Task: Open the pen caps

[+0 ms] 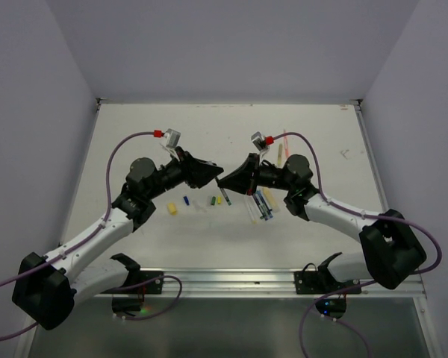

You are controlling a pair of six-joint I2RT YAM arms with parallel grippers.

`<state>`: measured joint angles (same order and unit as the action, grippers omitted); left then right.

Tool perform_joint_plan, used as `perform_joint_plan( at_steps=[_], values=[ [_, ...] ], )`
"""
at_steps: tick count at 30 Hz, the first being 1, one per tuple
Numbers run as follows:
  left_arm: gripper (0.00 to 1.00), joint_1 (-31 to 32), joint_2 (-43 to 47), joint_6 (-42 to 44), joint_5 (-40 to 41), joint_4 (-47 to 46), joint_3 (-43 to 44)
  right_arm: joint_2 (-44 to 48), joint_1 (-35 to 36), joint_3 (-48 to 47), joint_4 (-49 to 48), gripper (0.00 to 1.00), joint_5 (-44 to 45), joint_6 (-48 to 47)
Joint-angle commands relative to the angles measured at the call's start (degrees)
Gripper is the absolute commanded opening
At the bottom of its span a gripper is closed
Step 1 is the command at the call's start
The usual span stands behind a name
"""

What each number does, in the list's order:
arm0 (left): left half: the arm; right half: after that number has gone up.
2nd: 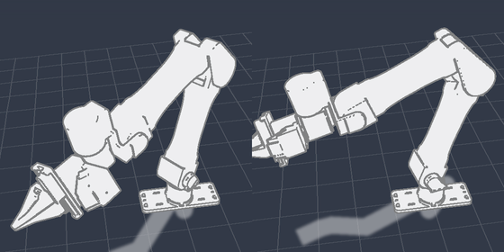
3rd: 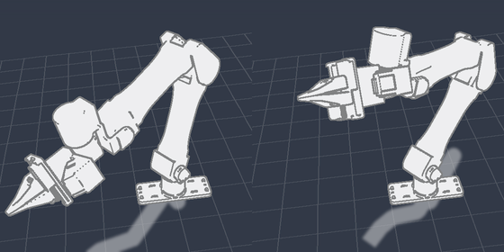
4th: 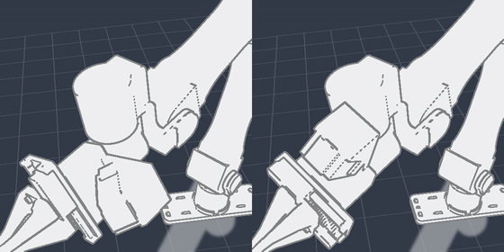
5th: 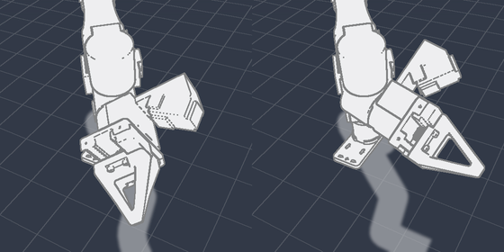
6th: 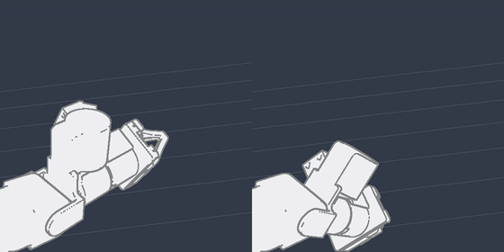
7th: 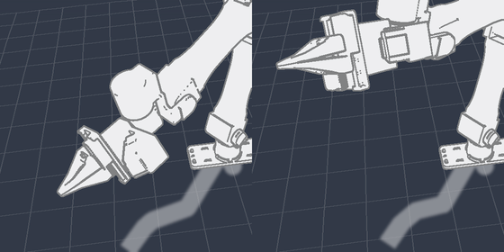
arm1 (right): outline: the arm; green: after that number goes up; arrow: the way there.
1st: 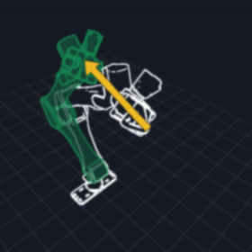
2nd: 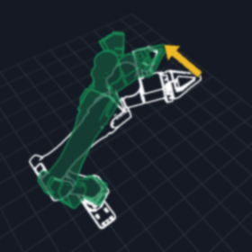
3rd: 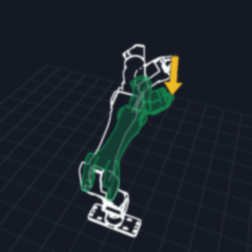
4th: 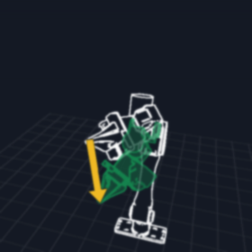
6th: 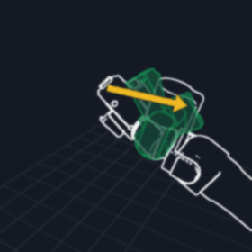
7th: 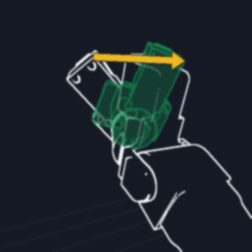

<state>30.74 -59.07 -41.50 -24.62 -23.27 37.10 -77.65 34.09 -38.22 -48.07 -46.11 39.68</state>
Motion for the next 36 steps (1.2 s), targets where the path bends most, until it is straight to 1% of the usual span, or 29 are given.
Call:
perform_joint_plan(
  at_steps=[1, 2, 4, 5, 7, 8, 10, 14, 18, 23, 25, 27, 30, 33, 36],
  values=[
    [0.49, -0.59, -0.08, -1.83, -3.41, -6.09, -0.71, -0.93, -0.07, -0.10, -4.13, 0.00, -1.88, 0.84],
    [0.43, -0.51, 0.00, -1.92, -3.42, -6.44, -0.89, -1.01, 0.01, -0.02, -4.39, 0.00, -1.97, 1.01],
    [0.36, -0.51, -0.17, -2.01, -3.50, -6.62, -0.98, -1.63, -0.07, 0.07, -5.01, 0.00, -1.97, 1.36],
    [0.28, -0.51, -0.17, -2.01, -3.68, -6.70, -0.89, -1.80, -0.07, 0.16, -5.79, 0.00, -1.97, 1.89],
    [0.21, -0.51, -0.08, -2.19, -3.94, -7.49, -1.15, -2.59, -0.07, 0.25, -7.37, 0.00, -2.32, 2.59],
    [0.11, -0.51, 0.00, -2.19, -3.94, -7.76, -1.33, -2.77, -0.16, 0.34, -7.82, 0.00, -2.49, 3.12],
    [0.01, -0.51, 0.53, -2.10, -3.07, -8.28, -1.51, -3.47, -0.07, 0.60, -8.35, 0.00, -2.93, 3.30],
    [0.00, -0.51, 2.20, -1.57, -0.08, -10.30, -1.86, -3.74, -0.07, 1.91, -8.62, 0.00, -3.72, 3.39],
    [0.00, -0.51, 5.01, -1.66, 4.57, -14.60, -3.17, -3.74, 0.01, 4.29, -8.96, 0.00, -5.31, 3.39],
    [0.00, -0.51, 7.47, -0.08, 13.19, -16.55, -3.53, -2.60, 0.10, 7.89, -8.09, 0.00, -6.98, 2.16],
    [0.00, -0.51, 7.48, 0.27, 14.25, -18.12, -3.27, -2.07, 0.10, 8.59, -5.12, 0.00, -7.06, 0.75],
    [0.00, -0.51, 6.60, 0.45, 14.34, -18.66, -3.00, -1.81, 0.10, 8.86, -4.49, 0.00, -7.51, -0.13],
    [0.00, -0.51, 6.42, 1.15, 14.86, -19.18, -2.82, -1.72, 0.19, 8.86, -5.18, 0.00, -8.47, 0.31],
    [0.00, -0.51, 7.39, 2.73, 17.67, -18.05, -2.30, -1.10, 0.19, 9.65, -4.84, 0.00, -7.77, -0.22],
    [0.00, -0.51, 5.99, 3.44, 18.03, -12.88, 0.77, -0.49, 0.19, 10.35, -3.44, 0.00, -5.85, -0.66]
  ],
)
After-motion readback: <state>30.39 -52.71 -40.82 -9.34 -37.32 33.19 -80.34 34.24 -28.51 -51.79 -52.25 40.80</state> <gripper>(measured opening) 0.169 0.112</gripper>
